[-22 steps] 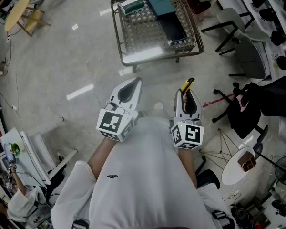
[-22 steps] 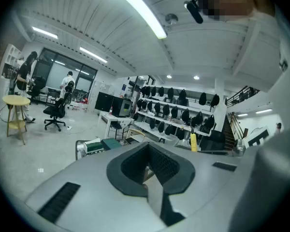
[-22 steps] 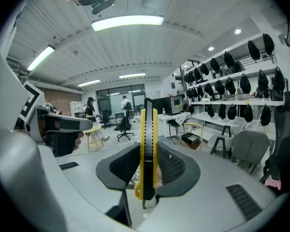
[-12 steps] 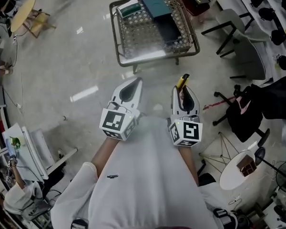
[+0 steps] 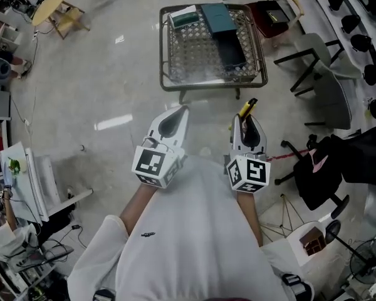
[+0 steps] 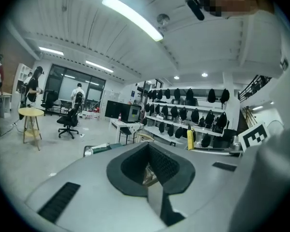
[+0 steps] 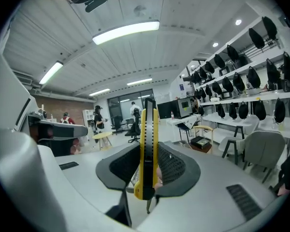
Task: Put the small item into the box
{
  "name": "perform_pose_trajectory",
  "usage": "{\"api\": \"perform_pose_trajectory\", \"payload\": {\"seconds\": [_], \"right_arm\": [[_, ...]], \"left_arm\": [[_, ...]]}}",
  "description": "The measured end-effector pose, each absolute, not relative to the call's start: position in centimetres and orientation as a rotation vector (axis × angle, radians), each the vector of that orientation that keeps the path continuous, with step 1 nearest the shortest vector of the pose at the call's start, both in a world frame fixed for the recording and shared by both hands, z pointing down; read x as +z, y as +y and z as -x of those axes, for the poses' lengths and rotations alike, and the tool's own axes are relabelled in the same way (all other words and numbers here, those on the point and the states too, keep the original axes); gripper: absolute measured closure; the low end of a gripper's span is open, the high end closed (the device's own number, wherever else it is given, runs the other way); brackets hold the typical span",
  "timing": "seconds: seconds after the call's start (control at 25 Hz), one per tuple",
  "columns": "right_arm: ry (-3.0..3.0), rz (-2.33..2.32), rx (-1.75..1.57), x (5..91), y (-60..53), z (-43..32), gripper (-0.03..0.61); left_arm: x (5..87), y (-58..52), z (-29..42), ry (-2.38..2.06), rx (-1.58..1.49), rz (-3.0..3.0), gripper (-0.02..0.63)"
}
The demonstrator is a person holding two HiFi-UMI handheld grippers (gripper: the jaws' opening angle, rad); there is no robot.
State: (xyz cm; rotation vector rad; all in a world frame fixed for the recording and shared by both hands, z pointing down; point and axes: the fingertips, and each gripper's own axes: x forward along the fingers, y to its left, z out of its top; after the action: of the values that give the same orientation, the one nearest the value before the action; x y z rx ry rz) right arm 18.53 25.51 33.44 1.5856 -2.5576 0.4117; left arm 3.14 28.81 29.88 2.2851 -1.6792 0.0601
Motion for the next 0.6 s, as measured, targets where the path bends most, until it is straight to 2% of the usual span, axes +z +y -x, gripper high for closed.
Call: {"api": "perform_pose_trajectory", "payload": {"seconds": [0.32,0.6], "right_arm": [[-2.593,-1.534,0.406,33.0,24.4,-19.4,0.476],[-2.542,-1.551,0.445,34.6,20.4,-19.1,0.476]], "left_arm": [[30.4,28.0,-4.0,-1.694,0.084,-2.256,0.612],[31.4,22.9,-3.5,-1.63,0.091,-2.273,0.612]]}}
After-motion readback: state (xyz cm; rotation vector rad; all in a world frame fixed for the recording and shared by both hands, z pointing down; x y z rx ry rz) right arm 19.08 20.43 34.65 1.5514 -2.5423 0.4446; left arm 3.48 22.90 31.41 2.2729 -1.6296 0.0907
